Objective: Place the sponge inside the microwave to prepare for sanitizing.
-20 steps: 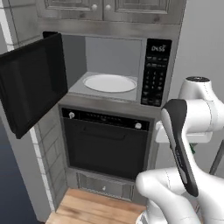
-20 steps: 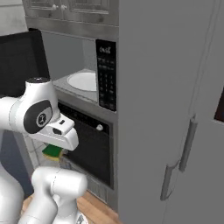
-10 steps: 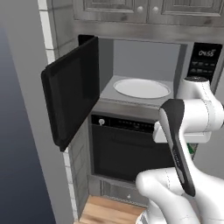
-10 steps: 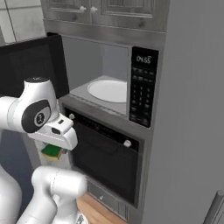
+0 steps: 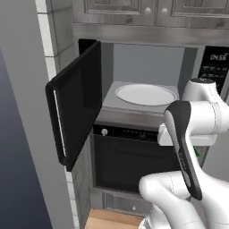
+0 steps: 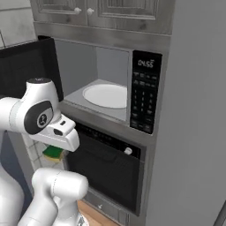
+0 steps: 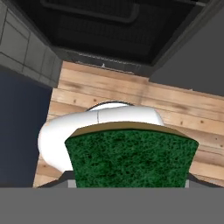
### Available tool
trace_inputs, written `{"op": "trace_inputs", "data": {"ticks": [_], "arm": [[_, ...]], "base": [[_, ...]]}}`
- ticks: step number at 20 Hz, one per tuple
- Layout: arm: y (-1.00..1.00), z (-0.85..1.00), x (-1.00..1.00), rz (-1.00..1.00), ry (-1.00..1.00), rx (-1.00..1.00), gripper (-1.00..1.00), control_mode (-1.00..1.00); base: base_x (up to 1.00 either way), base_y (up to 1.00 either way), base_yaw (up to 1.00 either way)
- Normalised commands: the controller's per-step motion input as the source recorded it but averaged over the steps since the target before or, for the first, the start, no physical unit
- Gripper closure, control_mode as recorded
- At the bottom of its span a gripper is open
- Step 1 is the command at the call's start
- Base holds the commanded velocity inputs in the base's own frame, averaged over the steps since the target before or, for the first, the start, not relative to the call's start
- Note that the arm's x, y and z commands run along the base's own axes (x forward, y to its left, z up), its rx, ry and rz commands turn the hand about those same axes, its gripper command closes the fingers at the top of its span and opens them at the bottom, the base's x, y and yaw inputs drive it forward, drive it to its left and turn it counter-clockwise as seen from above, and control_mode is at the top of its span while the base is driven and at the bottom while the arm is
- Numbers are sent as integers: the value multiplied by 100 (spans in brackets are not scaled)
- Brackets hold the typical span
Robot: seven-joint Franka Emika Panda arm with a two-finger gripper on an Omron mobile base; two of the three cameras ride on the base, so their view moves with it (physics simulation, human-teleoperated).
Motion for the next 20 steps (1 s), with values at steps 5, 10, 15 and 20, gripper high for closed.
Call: {"op": "trace_inputs", "data": {"ticks": [5,10,15,20], "arm": [[0,0,0,0,0,0,100,100],[0,0,0,0,0,0,100,100],[0,0,0,0,0,0,100,100],[0,0,0,0,0,0,100,100]], "base": [[40,50,-17],[41,3,-2],[43,-1,0],[58,0,0]]}}
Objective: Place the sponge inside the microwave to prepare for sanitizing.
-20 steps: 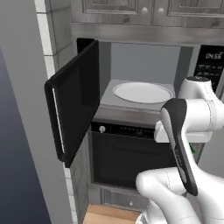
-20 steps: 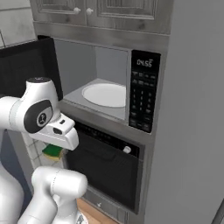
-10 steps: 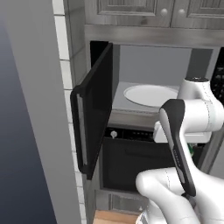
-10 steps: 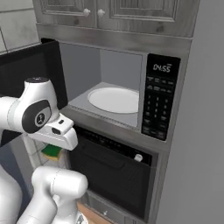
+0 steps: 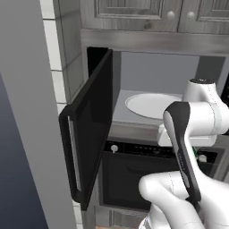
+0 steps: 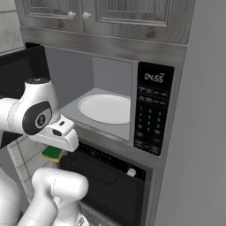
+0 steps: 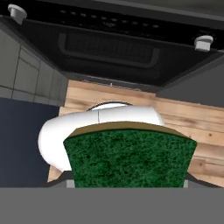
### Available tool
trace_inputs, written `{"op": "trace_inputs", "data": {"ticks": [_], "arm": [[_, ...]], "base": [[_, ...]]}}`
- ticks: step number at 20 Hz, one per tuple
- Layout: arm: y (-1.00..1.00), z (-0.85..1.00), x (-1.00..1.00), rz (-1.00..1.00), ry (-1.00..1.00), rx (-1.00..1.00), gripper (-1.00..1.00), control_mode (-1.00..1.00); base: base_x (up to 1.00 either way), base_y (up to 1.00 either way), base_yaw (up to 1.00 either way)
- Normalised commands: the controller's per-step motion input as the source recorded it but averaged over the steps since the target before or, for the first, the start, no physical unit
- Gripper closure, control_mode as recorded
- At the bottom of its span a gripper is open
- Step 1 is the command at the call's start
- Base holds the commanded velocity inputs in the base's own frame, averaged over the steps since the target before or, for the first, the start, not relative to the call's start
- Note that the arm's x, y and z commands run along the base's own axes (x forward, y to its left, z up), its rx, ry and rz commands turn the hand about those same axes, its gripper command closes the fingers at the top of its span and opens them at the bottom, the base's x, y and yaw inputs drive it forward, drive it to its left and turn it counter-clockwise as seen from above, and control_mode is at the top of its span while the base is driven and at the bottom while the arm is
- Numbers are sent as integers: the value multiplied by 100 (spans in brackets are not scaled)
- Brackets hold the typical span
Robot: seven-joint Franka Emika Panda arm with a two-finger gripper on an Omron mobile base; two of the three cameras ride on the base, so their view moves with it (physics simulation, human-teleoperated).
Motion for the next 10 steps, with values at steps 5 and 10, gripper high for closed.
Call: {"op": "trace_inputs", "data": {"ticks": [5,10], "arm": [[0,0,0,0,0,0,100,100],[0,0,0,0,0,0,100,100]], "base": [[3,0,0],[0,0,0]]}}
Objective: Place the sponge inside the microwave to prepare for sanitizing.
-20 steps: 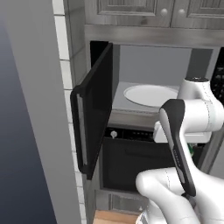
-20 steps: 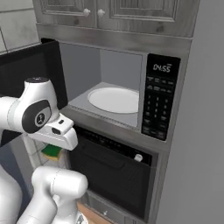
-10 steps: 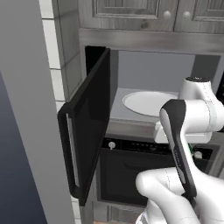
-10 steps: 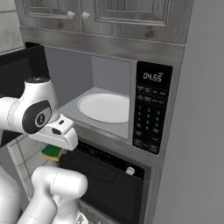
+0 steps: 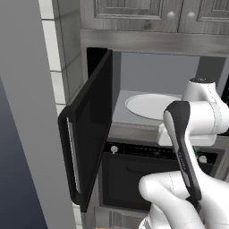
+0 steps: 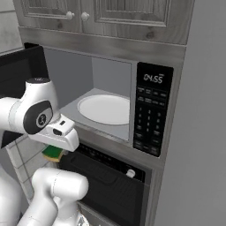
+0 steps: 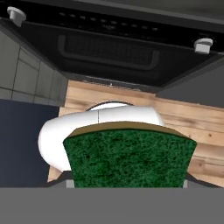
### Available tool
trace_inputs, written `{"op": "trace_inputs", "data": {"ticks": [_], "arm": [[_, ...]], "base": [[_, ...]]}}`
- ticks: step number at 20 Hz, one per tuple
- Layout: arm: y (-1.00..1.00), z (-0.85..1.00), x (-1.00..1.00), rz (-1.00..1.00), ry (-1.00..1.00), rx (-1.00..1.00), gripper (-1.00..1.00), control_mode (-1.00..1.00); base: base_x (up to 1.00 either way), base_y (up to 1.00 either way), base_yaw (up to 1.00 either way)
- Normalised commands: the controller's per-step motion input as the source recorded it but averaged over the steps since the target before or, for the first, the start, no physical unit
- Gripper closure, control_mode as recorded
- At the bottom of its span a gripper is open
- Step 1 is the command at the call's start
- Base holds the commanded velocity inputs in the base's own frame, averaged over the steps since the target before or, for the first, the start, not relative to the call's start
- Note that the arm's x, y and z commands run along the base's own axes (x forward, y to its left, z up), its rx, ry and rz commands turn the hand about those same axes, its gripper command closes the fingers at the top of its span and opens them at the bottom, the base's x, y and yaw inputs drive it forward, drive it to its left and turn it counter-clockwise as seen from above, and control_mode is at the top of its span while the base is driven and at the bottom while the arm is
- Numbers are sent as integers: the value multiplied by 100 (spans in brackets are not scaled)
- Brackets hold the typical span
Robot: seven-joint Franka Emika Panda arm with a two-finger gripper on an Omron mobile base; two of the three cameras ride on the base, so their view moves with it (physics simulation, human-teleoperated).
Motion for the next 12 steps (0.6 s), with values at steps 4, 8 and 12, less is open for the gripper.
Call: {"op": "trace_inputs", "data": {"ticks": [4,8,12], "arm": [[0,0,4,0,-7,0,100,-100],[0,2,2,-5,-33,-4,100,-100],[-4,16,1,-9,-24,-11,100,-100]], "base": [[0,0,0],[0,0,0],[0,0,0]]}}
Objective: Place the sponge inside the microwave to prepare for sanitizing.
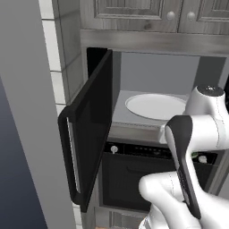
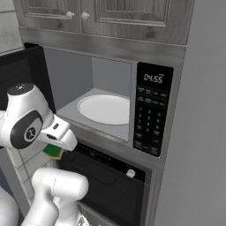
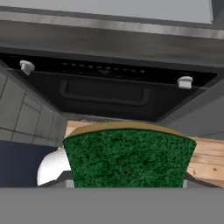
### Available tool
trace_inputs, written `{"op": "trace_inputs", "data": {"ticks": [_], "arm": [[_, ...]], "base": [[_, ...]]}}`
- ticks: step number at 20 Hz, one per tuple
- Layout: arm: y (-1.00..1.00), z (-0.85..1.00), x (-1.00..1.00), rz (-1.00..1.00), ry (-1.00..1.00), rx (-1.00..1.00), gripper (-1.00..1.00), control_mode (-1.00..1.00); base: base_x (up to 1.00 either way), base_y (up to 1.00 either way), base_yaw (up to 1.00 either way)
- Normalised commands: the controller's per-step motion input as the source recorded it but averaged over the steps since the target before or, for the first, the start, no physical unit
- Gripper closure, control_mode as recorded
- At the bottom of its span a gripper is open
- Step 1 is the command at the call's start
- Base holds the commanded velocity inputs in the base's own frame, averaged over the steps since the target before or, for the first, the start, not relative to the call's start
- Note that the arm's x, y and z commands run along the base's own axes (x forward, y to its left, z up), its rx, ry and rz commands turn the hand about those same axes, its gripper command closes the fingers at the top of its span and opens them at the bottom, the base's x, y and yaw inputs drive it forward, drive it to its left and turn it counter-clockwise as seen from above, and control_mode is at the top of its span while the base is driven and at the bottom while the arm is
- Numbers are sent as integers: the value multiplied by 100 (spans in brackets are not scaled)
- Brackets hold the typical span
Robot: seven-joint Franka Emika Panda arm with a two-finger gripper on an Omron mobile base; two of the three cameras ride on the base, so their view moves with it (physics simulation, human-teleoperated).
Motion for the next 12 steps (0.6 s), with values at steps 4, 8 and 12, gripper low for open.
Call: {"op": "trace_inputs", "data": {"ticks": [4,8,12], "arm": [[-8,45,14,-7,-21,-6,100,-100],[-3,37,18,-5,-24,-2,100,-100],[-1,6,38,-7,-26,-8,100,-100]], "base": [[0,0,0],[0,0,0],[0,0,0]]}}
